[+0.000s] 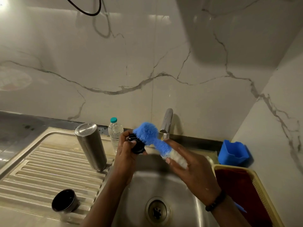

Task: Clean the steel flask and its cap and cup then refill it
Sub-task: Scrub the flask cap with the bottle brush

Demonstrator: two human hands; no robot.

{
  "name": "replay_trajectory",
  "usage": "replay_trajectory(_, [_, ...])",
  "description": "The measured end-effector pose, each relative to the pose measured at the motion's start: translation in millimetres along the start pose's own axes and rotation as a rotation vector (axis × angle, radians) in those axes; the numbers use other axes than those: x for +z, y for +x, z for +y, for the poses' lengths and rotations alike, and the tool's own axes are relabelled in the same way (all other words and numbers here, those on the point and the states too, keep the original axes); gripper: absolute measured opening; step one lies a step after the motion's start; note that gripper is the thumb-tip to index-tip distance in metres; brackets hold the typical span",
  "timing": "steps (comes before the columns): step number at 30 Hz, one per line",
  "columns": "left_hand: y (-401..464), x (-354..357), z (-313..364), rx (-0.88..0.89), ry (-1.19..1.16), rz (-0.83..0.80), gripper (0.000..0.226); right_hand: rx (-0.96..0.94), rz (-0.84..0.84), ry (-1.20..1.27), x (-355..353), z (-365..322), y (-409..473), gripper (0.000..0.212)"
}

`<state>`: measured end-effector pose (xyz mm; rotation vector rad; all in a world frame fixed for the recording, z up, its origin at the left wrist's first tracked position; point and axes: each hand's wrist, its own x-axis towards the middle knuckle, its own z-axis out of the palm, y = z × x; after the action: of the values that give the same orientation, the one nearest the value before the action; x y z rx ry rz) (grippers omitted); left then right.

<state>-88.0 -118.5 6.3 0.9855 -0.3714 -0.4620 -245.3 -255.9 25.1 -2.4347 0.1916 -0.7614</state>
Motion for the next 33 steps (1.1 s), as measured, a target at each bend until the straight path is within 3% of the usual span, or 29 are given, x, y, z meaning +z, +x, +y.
replay_trajectory(4, [-9.2, -3.2, -5.5, -0.034, 0.208, 0.066, 0.021, 0.05, -0.044, -0.027, -3.2, 11.5, -4.0, 0.053])
replay_trajectory(8, [-5.8, -0.7, -5.8, -0.048, 0.227, 0.029, 0.027, 0.051, -0.02, -0.01, -1.0, 12.3, -2.8, 0.054])
replay_trajectory(12, [-0.5, 4.0, -5.4, 0.005, 0.125, 0.012, 0.024, 0.148, 0.059, 0.0, 2.0, 16.3, 1.6, 0.052])
replay_trajectory(15, [1.4, 6.8, -3.0, -0.034, 0.008, 0.019, 0.036, 0.151, 0.069, 0.059, 5.2, 6.0, 0.0, 0.052])
replay_trajectory(20, [2.6, 6.2, -4.6, -0.096, -0.164, 0.04, 0.036, 0.207, 0.078, 0.016, 18.1, 9.0, -1.1, 0.057])
replay_trajectory(25, [0.4, 8.9, -1.9, -0.116, -0.087, 0.019, 0.036, 0.172, 0.043, 0.069, 24.0, -3.7, -4.6, 0.055])
replay_trajectory(29, [-2.6, 3.8, -4.5, -0.116, -0.051, 0.042, 0.053, 0.199, 0.106, 0.097, 21.4, -1.8, -3.1, 0.053])
replay_trajectory(33, [-1.5, 2.0, -5.6, -0.109, -0.129, 0.022, 0.046, 0.177, 0.075, 0.087, 21.5, -7.9, -5.4, 0.053])
